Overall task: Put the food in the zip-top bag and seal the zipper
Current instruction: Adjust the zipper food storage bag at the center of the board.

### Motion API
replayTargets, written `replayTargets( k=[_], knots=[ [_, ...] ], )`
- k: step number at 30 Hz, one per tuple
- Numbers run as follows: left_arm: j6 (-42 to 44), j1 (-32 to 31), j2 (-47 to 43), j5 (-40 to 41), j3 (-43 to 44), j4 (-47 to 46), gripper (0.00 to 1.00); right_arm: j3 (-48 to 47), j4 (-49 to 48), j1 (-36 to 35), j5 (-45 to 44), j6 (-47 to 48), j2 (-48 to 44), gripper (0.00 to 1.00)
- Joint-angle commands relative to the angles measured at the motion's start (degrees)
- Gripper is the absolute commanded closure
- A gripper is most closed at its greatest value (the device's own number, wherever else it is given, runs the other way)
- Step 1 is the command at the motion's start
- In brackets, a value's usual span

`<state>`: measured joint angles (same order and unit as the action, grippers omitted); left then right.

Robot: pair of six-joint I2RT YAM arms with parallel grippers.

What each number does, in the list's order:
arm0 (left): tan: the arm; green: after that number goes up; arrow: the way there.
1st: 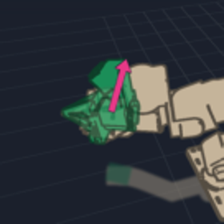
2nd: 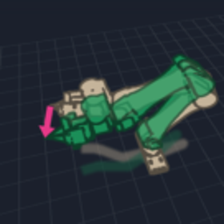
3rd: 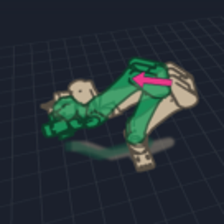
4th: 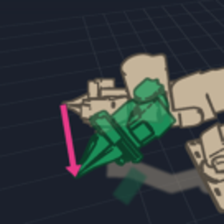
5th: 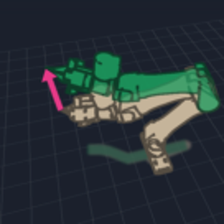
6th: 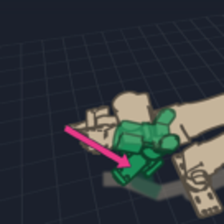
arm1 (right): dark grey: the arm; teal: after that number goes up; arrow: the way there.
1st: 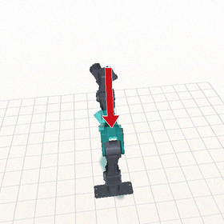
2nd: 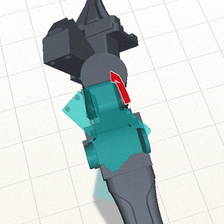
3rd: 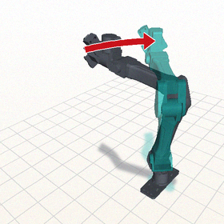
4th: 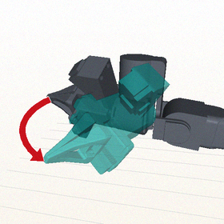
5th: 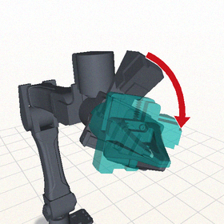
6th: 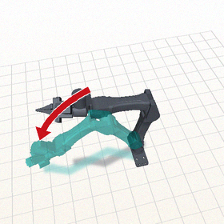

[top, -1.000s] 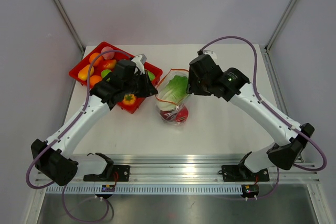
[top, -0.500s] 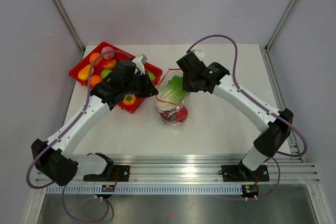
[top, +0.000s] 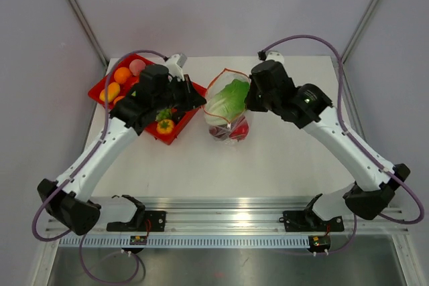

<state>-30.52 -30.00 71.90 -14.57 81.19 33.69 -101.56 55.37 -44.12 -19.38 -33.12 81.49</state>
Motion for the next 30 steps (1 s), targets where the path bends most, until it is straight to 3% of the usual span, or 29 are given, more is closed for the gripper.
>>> replayTargets(
  k=[1,3,6,11,13,17,23,30],
  knots=[
    [-2.1,-1.3,8.1,-2.8,-9.3,-5.6,1.00,7.2,-1.1,0.3,1.3,-0.8,8.0,1.00],
    [-2.0,-1.8,11.6,-3.5,-10.3,-4.5,1.00,6.3,1.1,0.3,0.8,-1.7,11.8,1.00],
    [-1.1,-2.1,11.3,-3.3,-8.6,-2.8,1.00,3.7,-0.1,-0.2,2.1,-1.1,10.4,1.00],
    [0.0,-2.1,6.2,-4.5,5.5,2.9,1.00,-3.9,-2.4,-0.9,7.3,0.3,5.2,1.00],
    [-0.9,-2.4,3.8,-6.2,7.4,2.1,1.00,-4.6,-3.1,-1.6,7.9,0.3,3.8,1.00],
    [-2.5,-2.5,3.1,-5.6,0.3,-2.5,1.00,1.2,-6.2,-1.5,6.0,-0.2,3.2,1.00],
    [-2.7,-2.6,11.1,-5.3,-9.7,-4.3,1.00,10.4,-3.4,-1.6,2.0,-1.9,10.2,1.00],
    [1.3,-2.6,6.6,-4.0,6.7,4.9,1.00,2.6,-3.5,-1.8,5.9,-0.2,4.6,1.00]
  ],
)
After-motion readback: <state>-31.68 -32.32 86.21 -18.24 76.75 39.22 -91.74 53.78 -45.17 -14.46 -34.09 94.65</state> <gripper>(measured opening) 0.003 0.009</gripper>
